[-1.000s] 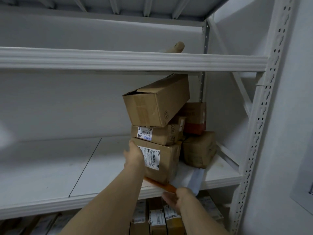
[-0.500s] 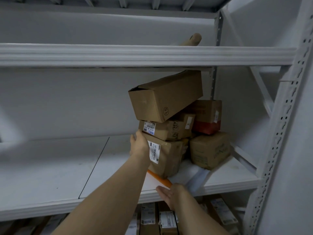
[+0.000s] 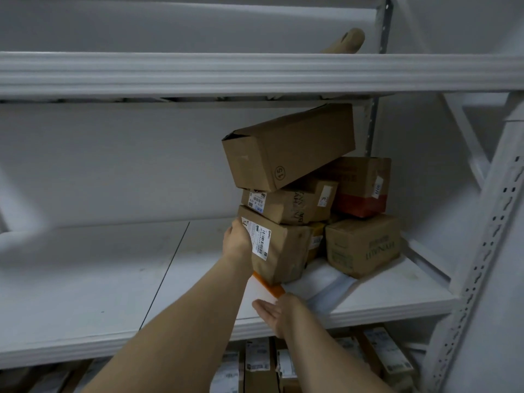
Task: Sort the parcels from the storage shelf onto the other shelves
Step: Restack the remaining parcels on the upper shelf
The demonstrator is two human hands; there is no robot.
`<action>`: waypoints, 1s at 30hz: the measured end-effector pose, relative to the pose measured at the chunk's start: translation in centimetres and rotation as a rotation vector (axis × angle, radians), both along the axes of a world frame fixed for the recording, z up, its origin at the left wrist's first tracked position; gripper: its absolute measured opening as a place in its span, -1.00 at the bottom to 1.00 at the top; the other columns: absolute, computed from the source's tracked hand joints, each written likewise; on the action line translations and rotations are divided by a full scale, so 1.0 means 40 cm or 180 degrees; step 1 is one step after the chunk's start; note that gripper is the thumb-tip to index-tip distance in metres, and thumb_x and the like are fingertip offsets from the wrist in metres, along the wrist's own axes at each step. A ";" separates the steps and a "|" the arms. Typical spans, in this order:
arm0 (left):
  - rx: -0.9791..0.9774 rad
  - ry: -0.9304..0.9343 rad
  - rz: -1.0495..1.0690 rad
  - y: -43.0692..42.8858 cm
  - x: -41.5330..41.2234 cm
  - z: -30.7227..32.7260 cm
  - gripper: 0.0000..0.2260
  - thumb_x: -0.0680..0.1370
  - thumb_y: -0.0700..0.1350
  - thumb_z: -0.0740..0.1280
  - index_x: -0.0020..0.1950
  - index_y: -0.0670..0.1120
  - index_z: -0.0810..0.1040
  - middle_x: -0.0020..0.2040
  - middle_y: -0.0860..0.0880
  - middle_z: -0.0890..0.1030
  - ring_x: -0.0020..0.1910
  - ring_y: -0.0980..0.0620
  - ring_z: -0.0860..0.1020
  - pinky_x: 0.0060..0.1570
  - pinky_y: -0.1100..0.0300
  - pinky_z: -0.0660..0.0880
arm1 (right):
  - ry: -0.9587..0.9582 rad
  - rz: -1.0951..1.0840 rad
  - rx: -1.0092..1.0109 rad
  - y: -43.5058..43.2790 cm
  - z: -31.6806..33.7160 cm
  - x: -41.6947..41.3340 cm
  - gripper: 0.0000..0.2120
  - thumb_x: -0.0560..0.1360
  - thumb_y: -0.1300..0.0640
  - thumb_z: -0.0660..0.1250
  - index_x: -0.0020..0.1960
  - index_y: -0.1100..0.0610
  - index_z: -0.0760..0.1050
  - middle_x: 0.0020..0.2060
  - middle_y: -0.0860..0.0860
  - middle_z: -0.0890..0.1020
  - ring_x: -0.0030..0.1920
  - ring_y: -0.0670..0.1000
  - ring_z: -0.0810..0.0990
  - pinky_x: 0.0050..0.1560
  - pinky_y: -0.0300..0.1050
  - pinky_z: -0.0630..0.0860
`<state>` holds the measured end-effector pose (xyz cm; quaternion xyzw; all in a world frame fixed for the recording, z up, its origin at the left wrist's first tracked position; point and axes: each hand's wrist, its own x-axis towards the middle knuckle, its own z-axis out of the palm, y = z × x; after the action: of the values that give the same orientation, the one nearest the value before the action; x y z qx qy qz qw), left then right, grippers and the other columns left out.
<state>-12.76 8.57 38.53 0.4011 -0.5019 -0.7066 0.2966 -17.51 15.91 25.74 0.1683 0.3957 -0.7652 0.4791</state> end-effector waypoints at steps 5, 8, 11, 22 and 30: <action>0.0098 -0.0186 0.0042 0.015 -0.005 -0.054 -0.61 0.64 0.06 0.02 0.26 -0.11 0.47 0.05 -0.09 0.59 -0.12 -0.01 0.49 -0.15 0.14 0.37 | 0.1224 0.0070 0.0989 0.041 0.100 0.020 -0.84 0.60 0.20 0.20 -0.05 0.31 0.44 -0.46 0.17 0.62 -0.50 0.05 0.59 -0.58 -0.24 0.44; 0.0393 -0.0247 -0.0093 0.073 0.008 -0.067 -0.61 0.67 0.04 -0.01 0.35 -0.11 0.41 0.31 -0.14 0.48 0.12 -0.11 0.44 0.12 0.04 0.35 | 0.2002 -0.0760 0.1819 0.104 0.138 -0.040 -0.81 0.54 0.16 0.27 -0.07 0.28 0.56 -0.37 0.12 0.60 -0.42 0.05 0.53 -0.36 -0.15 0.48; 0.0573 -0.0343 -0.0208 0.119 0.006 -0.084 -0.51 0.67 0.15 -0.08 0.47 -0.09 0.29 0.46 -0.12 0.33 0.41 -0.19 0.29 0.37 -0.05 0.23 | 0.2314 -0.0895 0.2487 0.186 0.135 -0.111 -0.72 0.62 0.18 0.18 0.15 0.36 0.53 0.03 0.20 0.61 0.06 0.20 0.56 0.05 -0.02 0.45; 0.0904 -0.0393 -0.0217 0.142 -0.065 -0.164 -0.49 0.65 0.13 0.03 0.49 -0.16 0.21 0.41 -0.18 0.35 0.38 -0.20 0.31 0.37 -0.03 0.28 | 0.1484 -0.0335 0.1528 0.186 0.050 -0.154 -0.52 0.63 0.40 0.04 0.53 0.25 0.10 0.37 0.30 0.37 0.30 0.32 0.42 0.28 0.18 0.43; 0.0994 -0.0098 -0.0159 0.113 -0.106 -0.170 -0.41 0.58 0.26 0.03 0.46 -0.10 0.28 0.38 -0.16 0.41 0.35 -0.22 0.36 0.39 -0.09 0.29 | 0.1670 -0.0179 0.1612 0.123 0.012 -0.183 -0.51 0.59 0.44 0.08 0.50 0.24 0.16 0.31 0.30 0.41 0.21 0.33 0.47 0.18 0.25 0.50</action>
<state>-17.01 13.10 31.74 0.4405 -0.4002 -0.7770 0.2053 -24.85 20.83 26.22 0.0904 0.6773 -0.6730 0.2832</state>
